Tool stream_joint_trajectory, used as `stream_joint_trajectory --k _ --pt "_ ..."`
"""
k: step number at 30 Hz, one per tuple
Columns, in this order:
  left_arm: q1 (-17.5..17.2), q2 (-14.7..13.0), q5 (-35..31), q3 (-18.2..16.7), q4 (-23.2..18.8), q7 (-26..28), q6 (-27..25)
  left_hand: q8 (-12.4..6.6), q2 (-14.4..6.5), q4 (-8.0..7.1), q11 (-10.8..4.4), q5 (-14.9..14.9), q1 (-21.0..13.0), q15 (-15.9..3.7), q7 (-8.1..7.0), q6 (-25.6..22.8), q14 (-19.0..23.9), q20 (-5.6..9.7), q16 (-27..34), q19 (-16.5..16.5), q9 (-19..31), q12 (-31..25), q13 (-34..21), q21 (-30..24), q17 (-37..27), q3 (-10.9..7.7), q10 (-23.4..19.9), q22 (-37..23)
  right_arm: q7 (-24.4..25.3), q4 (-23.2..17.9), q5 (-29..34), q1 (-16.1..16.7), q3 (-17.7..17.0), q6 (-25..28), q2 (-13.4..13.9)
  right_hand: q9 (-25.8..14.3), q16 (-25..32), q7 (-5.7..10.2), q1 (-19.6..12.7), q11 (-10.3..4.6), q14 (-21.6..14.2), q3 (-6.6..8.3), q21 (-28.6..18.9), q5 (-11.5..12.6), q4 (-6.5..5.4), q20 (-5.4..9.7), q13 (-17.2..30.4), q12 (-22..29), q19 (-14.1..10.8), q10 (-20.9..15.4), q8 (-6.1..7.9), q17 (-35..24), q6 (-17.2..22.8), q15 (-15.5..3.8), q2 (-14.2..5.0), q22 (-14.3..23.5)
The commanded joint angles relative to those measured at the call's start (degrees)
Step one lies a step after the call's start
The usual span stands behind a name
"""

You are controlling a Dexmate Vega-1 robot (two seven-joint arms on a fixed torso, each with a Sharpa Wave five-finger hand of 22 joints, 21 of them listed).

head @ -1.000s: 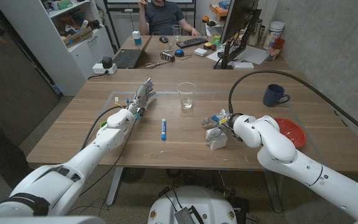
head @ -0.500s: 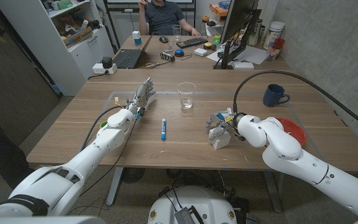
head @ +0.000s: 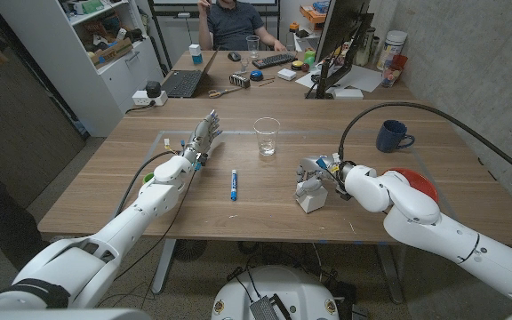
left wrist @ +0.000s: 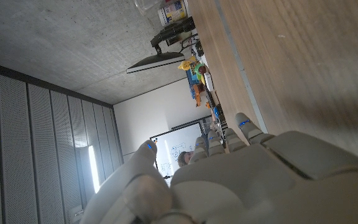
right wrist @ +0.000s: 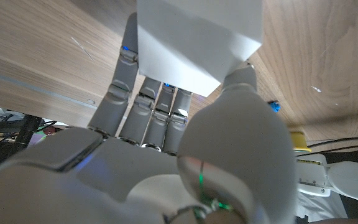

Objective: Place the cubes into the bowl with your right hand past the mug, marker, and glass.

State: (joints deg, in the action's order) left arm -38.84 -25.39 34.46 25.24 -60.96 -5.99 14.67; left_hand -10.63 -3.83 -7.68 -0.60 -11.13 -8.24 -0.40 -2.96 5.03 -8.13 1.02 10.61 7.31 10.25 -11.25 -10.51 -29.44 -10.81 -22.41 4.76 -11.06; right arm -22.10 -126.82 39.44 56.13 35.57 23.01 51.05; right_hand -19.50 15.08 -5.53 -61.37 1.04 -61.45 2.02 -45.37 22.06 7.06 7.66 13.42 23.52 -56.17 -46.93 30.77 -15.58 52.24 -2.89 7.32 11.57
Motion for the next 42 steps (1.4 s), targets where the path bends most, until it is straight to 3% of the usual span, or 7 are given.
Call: stream_joint_trajectory --k 1,16,42 --pt "-0.23 -0.35 -0.39 0.02 -0.38 0.31 0.12 -0.38 0.08 0.06 -0.06 -0.45 0.45 -0.15 0.12 0.15 -0.41 -0.04 0.24 0.15 0.35 -0.21 -0.11 0.1 -0.09 0.3 0.34 -0.1 5.7 -0.14 -3.03 0.34 -0.21 -1.89 1.75 0.5 0.02 -0.4 -18.12 0.29 -8.76 0.4 -0.68 -0.35 0.64 5.52 0.62 0.96 -1.29 -2.35 -0.2 -0.27 1.26 -10.2 -16.3 0.22" --pt "-0.25 -0.22 -0.12 -0.04 -0.31 -0.02 0.28 -0.36 0.26 -0.04 0.08 -0.48 0.69 -0.13 0.1 0.18 -0.41 -0.05 0.27 0.17 0.35 -0.24 -0.11 0.14 -0.1 0.56 0.3 -0.11 8.66 -2.37 -1.11 0.65 -0.92 -0.48 3.17 0.62 0.13 -0.68 -19.09 0.36 -9.31 0.43 -1.25 -0.88 0.57 5.55 1.29 1.25 -1.5 -2.97 -0.41 -0.42 1.52 -10.08 -16.43 0.26" --pt "0.16 0.05 -0.56 0.36 -0.03 0.04 0.18 -0.35 0.42 -0.14 0.0 -0.57 0.99 -0.11 0.06 0.22 -0.46 -0.09 0.27 0.15 0.35 -0.18 -0.11 0.19 -0.1 0.92 0.51 -0.12 12.97 -5.97 -0.13 2.61 -5.96 0.36 5.4 0.07 0.18 -0.51 -19.42 0.26 -9.81 0.14 -1.87 -1.68 -0.06 5.43 2.14 1.28 -1.5 -3.04 -0.38 -0.61 1.62 -10.1 -16.49 0.21"
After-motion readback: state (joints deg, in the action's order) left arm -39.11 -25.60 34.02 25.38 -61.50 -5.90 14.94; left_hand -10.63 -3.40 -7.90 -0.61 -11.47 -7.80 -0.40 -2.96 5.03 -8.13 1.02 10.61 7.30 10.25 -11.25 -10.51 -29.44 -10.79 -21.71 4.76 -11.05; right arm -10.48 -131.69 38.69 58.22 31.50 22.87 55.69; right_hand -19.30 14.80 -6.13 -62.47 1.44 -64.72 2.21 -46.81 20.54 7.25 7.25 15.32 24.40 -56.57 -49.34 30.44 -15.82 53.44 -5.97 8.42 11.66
